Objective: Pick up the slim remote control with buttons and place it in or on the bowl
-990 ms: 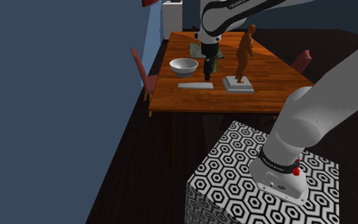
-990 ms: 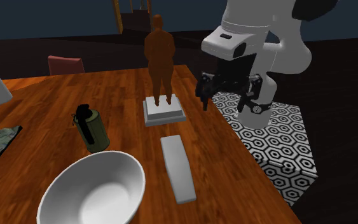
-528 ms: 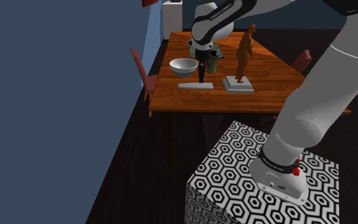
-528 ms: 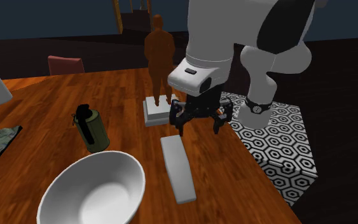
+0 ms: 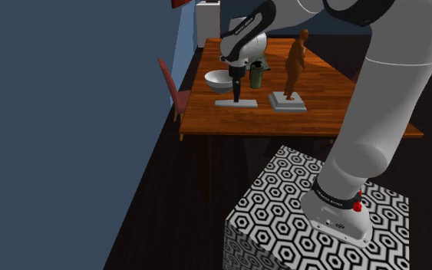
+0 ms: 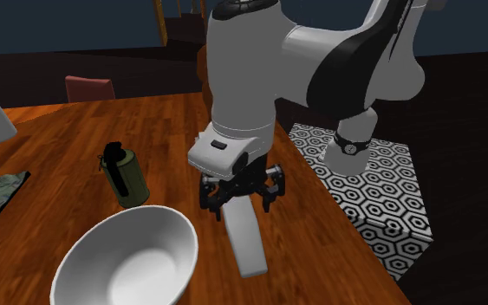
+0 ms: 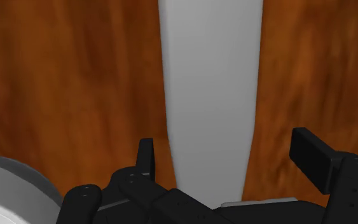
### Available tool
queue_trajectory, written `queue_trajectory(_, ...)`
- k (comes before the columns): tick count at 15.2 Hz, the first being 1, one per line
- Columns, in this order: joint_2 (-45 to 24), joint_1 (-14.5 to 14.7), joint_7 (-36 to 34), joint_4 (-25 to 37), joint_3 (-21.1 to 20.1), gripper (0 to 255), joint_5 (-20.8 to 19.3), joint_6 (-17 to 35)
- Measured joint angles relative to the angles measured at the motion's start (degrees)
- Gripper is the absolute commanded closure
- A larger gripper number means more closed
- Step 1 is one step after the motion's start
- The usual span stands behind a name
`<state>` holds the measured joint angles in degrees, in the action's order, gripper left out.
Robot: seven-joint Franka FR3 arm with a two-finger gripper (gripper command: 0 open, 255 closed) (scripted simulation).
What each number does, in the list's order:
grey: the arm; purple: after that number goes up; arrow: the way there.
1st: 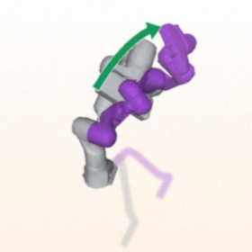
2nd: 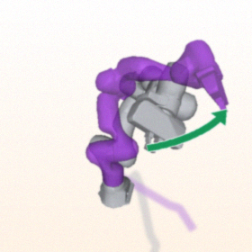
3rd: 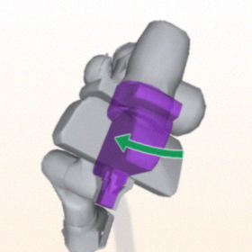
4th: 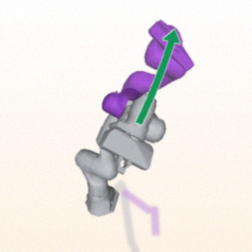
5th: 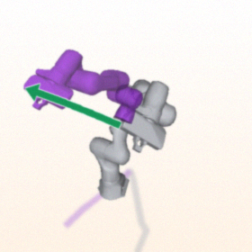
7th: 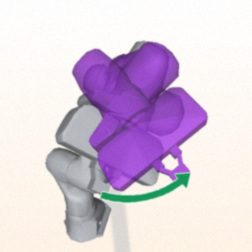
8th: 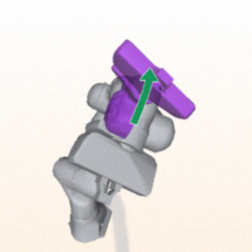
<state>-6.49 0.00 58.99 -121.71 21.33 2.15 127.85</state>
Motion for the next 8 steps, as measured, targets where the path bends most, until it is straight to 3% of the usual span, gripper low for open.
queue_trajectory(8, -3.26, -0.37, 1.39, -1.42, -0.29, 0, 1.73, 4.45)
